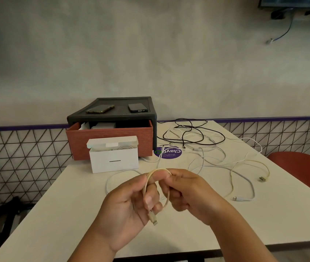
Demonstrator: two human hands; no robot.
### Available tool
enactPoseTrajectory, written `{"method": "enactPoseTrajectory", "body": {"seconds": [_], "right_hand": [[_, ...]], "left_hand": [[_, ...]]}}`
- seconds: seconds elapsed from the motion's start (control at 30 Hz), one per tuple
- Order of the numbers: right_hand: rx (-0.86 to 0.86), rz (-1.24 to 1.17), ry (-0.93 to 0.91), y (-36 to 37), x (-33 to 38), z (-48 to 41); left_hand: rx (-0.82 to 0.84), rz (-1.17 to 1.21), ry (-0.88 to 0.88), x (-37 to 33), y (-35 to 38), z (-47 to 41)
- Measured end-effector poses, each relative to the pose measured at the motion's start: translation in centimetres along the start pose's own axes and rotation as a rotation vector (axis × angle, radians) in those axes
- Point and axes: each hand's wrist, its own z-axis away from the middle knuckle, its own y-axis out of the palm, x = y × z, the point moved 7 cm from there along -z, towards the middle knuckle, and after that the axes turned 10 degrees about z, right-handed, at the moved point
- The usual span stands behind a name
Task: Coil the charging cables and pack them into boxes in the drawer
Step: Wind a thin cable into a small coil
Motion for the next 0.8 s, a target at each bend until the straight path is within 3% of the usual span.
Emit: {"method": "enactPoseTrajectory", "body": {"seconds": [0.07,0.23,0.4,0.53,0.67,0.8], "right_hand": [[0.08,-0.107,-0.004,0.4,-0.1,0.1],[0.225,-0.259,-0.053,1.5,0.2,-0.1],[0.045,-0.094,-0.016,1.1,0.6,-0.1],[-0.078,-0.096,-0.023,0.7,0.6,-0.3],[-0.127,-0.137,-0.014,0.4,0.0,-0.5],[-0.132,-0.099,-0.016,0.9,-0.3,-0.5]], "left_hand": [[0.151,0.109,-0.05,-0.1,1.0,0.0],[0.133,0.041,0.059,-0.9,0.6,0.6],[0.07,0.052,0.087,-0.9,-0.6,0.5],[0.017,0.137,0.074,-0.7,-1.2,0.5],[0.083,0.187,-0.019,0.1,-1.0,0.4],[0.098,0.141,0.095,-0.6,-1.7,0.1]]}}
